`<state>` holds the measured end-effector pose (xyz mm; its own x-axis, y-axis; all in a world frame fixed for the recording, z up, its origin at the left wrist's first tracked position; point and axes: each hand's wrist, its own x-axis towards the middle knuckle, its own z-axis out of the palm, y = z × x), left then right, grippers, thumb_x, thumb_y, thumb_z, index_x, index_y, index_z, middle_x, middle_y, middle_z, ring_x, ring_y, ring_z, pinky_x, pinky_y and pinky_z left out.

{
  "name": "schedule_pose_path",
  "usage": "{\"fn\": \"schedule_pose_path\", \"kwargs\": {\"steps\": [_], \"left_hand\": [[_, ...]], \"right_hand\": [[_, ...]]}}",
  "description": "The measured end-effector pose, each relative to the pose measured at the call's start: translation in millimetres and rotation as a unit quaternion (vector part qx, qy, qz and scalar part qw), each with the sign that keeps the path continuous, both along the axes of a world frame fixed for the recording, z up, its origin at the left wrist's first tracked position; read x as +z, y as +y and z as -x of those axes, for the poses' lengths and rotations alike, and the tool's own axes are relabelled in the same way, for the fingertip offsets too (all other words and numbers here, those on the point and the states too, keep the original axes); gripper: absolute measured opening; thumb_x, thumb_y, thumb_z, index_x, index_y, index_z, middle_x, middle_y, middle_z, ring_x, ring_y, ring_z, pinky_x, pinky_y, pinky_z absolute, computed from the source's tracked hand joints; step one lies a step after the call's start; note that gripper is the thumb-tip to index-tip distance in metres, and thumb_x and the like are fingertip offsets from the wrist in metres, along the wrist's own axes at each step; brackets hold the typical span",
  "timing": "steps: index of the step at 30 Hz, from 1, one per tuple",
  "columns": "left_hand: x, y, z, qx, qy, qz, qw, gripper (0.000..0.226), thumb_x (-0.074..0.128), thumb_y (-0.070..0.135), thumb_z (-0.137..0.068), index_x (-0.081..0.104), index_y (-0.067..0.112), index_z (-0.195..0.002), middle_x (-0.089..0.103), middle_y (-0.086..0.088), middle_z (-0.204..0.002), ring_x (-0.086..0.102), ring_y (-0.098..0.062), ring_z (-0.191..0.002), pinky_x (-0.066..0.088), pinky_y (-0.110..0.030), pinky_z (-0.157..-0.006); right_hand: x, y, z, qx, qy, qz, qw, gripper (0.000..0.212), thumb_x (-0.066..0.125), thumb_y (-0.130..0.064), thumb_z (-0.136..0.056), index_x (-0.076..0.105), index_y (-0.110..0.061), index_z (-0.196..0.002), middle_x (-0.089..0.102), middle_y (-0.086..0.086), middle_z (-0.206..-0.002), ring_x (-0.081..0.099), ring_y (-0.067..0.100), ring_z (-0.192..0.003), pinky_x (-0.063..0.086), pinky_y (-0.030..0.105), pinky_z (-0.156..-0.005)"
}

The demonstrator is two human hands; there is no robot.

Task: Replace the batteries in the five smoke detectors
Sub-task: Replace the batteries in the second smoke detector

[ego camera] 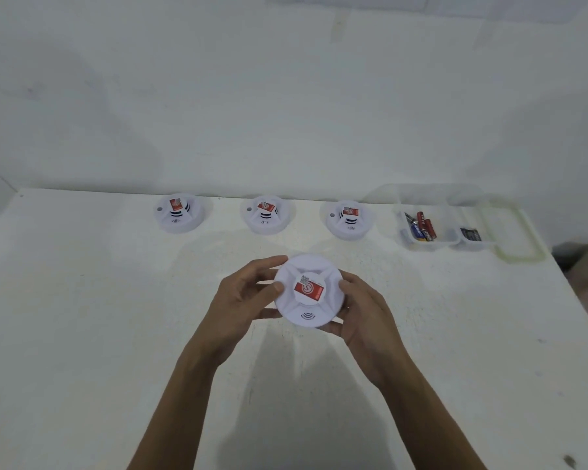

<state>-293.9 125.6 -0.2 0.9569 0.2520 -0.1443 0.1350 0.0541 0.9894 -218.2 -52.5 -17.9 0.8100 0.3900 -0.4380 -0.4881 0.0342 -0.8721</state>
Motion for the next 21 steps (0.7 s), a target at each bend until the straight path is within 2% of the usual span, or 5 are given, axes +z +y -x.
{"fn": "schedule_pose_path", "kwargs": {"steps": [6, 9, 13, 19, 21], "left_hand": [[1.3, 0.0, -0.2, 0.002, -0.004, -0.023, 1.0, 0.033, 0.06, 0.015, -0.091, 0.059, 0.029, -0.121, 0.069, 0.005, -0.107, 0.067, -0.018, -0.097, 0.059, -0.032, -0.073], [1.9, -0.4, -0.2, 0.004, -0.004, -0.023, 1.0, 0.035, 0.061, 0.016, -0.089, 0.058, 0.031, -0.121, 0.069, 0.004, -0.107, 0.067, -0.018, -0.097, 0.059, -0.034, -0.073], [1.6, -0.6, 0.0, 0.003, -0.003, -0.02, 1.0, 0.036, 0.063, 0.018, -0.088, 0.057, 0.032, -0.121, 0.068, 0.003, -0.109, 0.067, -0.018, -0.098, 0.059, -0.036, -0.074], [1.1, -0.8, 0.3, 0.006, 0.0, -0.016, 1.0, 0.038, 0.064, 0.017, -0.087, 0.057, 0.034, -0.121, 0.069, 0.005, -0.107, 0.067, -0.017, -0.097, 0.059, -0.032, -0.071], [1.2, -0.8, -0.3, 0.006, 0.0, -0.018, 1.0, 0.039, 0.064, 0.018, -0.087, 0.057, 0.035, -0.121, 0.068, 0.005, -0.108, 0.067, -0.016, -0.097, 0.059, -0.032, -0.071]], "right_hand": [[8.1, -2.7, 3.1, 0.007, -0.012, -0.023, 1.0, 0.034, 0.041, -0.019, -0.1, 0.052, -0.006, -0.129, 0.062, 0.013, -0.124, 0.063, 0.03, -0.108, 0.057, 0.039, -0.082], [9.6, -2.9, 4.2, 0.003, -0.017, -0.021, 1.0, 0.033, 0.041, -0.019, -0.1, 0.053, -0.007, -0.128, 0.062, 0.012, -0.124, 0.064, 0.027, -0.105, 0.058, 0.036, -0.08], [9.2, -3.7, 4.7, 0.002, -0.018, -0.027, 0.999, 0.034, 0.041, -0.02, -0.1, 0.054, -0.007, -0.129, 0.063, 0.012, -0.122, 0.065, 0.029, -0.105, 0.057, 0.041, -0.083], [8.7, -4.0, 5.6, -0.003, -0.013, -0.03, 0.999, 0.032, 0.043, -0.02, -0.1, 0.056, -0.008, -0.126, 0.065, 0.012, -0.12, 0.066, 0.03, -0.105, 0.057, 0.045, -0.084], [8.0, -4.4, 5.6, -0.003, -0.014, -0.032, 0.999, 0.031, 0.043, -0.02, -0.1, 0.057, -0.009, -0.125, 0.066, 0.011, -0.119, 0.066, 0.029, -0.103, 0.058, 0.043, -0.081]]}}
